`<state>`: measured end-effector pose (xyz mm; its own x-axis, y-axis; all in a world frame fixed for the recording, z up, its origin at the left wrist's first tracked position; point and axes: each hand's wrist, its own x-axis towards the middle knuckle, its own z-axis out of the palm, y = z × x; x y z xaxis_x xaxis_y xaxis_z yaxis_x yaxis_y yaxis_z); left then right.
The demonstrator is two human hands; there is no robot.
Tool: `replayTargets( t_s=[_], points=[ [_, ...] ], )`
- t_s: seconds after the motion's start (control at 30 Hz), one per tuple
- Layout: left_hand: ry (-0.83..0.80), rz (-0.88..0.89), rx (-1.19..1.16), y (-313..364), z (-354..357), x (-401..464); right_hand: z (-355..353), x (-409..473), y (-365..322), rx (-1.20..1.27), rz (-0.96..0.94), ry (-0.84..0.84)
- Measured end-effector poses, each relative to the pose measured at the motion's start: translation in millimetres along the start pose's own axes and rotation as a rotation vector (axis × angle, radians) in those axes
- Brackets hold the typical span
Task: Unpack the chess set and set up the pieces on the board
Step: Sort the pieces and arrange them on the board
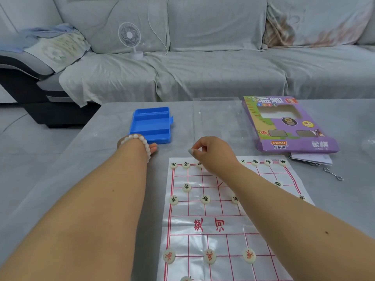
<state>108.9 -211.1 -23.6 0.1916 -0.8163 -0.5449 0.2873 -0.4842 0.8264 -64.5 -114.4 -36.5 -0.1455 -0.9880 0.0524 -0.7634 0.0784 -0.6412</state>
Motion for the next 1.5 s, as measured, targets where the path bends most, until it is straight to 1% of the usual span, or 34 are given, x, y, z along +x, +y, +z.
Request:
replayTargets(
  t_s=[0.03,0.1,0.13,0.27,0.37,0.47,0.53,0.63,0.73,0.8,0.87,0.93,1.0,1.07,1.13,1.17,1.23,1.3,1.4,1.43,1.5],
  points=[
    [-0.001,-0.002,-0.016,-0.9,-2.7,0.5,0.0,0.5,0.5,0.001,0.002,0.002],
    [-0.021,-0.102,-0.181,-0.9,-6.1,1.7,0.0,0.5,0.6,0.010,0.012,0.007],
    [-0.032,-0.108,-0.194,0.3,-5.3,1.2,0.0,0.7,0.2,0.024,0.020,0.008],
    [0.000,-0.016,-0.063,0.6,-3.7,-11.9,-0.4,2.6,-11.2,0.141,0.063,0.014],
    [-0.015,-0.040,-0.024,2.7,-13.4,-25.6,-2.5,7.2,-29.4,0.376,0.136,-0.014],
    [0.072,0.087,0.047,-1.2,-19.0,-47.0,-6.8,13.9,-51.9,0.635,0.218,-0.068],
    [0.087,0.106,0.068,-3.0,-20.0,-66.9,-10.3,18.7,-64.2,0.771,0.262,-0.087],
    [0.075,0.076,0.078,-2.2,-23.2,-87.3,-17.7,18.6,-74.8,0.822,0.287,-0.104],
    [0.026,0.031,0.068,-2.8,-25.7,-103.3,-26.7,9.2,-76.5,0.871,0.291,-0.104],
    [-0.053,-0.033,-0.046,-3.7,-28.2,-111.9,-36.5,0.6,-73.2,0.908,0.293,-0.086],
    [-0.135,-0.073,-0.266,-4.5,-29.9,-117.9,-48.0,-8.4,-65.9,0.953,0.319,-0.063],
    [-0.175,-0.042,-0.457,-5.3,-30.0,-122.8,-58.5,-16.9,-57.1,0.971,0.352,-0.024],
    [-0.203,0.031,-0.527,-6.5,-27.1,-127.5,-65.9,-24.6,-49.2,0.926,0.365,0.020],
    [-0.226,0.169,-0.460,-7.9,-20.7,-133.7,-70.7,-30.2,-43.9,0.900,0.361,0.043],
    [-0.239,0.310,-0.316,-10.8,-12.9,-145.5,-75.8,-35.5,-40.9,0.881,0.362,0.056],
    [-0.254,0.355,-0.247,-13.4,-8.9,-152.3,-77.4,-37.5,-39.4,0.870,0.365,0.063],
    [-0.275,0.390,-0.137,-18.9,-1.8,-161.7,-80.7,-42.1,-38.5,0.832,0.366,0.075],
    [-0.308,0.348,-0.111,-23.5,3.7,-167.7,-84.5,-46.4,-39.0,0.829,0.375,0.073],
    [-0.365,0.213,-0.117,-27.8,10.2,-166.7,-93.1,-52.7,-39.5,0.971,0.402,0.057],
    [-0.368,0.185,-0.105,-29.9,12.6,-164.4,-96.6,-55.1,-39.7,1.023,0.418,0.061],
    [-0.335,0.165,-0.058,-36.6,17.4,-160.5,-98.1,-56.9,-36.4,1.040,0.411,0.071]
  ],
)
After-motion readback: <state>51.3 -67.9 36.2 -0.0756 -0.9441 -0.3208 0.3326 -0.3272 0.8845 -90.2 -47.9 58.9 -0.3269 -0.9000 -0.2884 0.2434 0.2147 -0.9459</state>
